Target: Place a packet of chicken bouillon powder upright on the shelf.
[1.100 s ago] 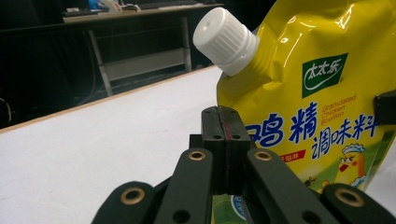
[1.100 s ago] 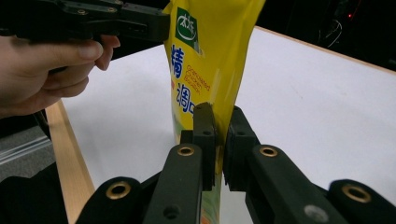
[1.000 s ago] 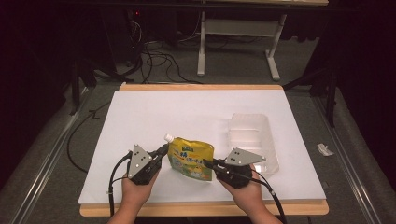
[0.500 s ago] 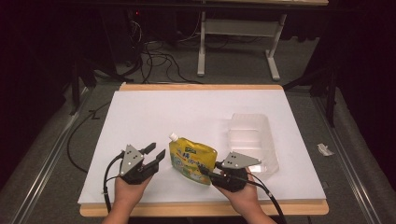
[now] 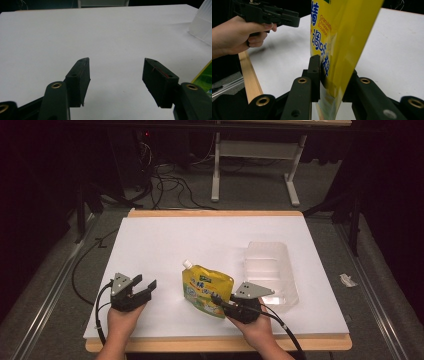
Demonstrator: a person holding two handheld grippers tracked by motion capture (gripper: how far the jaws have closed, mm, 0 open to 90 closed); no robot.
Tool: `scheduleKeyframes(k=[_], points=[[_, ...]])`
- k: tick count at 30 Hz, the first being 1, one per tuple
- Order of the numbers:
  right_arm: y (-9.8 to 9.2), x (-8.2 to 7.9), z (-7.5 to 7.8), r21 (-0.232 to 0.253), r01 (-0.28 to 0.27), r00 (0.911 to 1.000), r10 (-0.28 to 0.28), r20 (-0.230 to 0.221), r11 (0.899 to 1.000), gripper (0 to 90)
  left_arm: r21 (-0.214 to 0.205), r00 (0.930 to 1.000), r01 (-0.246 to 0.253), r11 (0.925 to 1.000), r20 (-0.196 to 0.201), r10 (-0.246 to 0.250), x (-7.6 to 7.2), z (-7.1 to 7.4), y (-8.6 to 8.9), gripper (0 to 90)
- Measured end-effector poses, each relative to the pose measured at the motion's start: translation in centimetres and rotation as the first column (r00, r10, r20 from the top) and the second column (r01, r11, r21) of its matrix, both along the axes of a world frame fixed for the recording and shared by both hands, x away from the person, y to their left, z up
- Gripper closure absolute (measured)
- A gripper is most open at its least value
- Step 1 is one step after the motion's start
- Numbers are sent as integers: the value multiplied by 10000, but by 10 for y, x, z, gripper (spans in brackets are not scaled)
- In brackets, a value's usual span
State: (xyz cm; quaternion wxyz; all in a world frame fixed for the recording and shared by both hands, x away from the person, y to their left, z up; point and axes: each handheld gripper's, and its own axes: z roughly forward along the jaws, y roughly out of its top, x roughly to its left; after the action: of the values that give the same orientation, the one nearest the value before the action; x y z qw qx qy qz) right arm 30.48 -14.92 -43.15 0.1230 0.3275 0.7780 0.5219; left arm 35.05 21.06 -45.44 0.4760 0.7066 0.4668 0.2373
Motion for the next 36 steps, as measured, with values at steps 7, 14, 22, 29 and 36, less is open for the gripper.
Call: scheduleKeyframes(k=[7,14,22,29,36], points=[[2,0,1,22,-204,9997,205,-167,9998,795,128,9998,198,9997,0,-198,0,0,-4,394],[3,1,2,15,-270,9993,271,-254,9996,809,114,9995,305,9995,119,-307,0,0,-5,384],[5,1,3,59,-141,9995,143,-270,9999,814,179,9991,407,9990,130,-410,0,0,-6,377],[6,0,4,38,-149,9997,150,-181,9999,816,162,9989,443,9989,142,-445,0,0,-6,377],[5,-2,8,153,-313,9995,314,-44,9994,819,160,9986,509,9986,148,-511,-1,1,-6,377]])
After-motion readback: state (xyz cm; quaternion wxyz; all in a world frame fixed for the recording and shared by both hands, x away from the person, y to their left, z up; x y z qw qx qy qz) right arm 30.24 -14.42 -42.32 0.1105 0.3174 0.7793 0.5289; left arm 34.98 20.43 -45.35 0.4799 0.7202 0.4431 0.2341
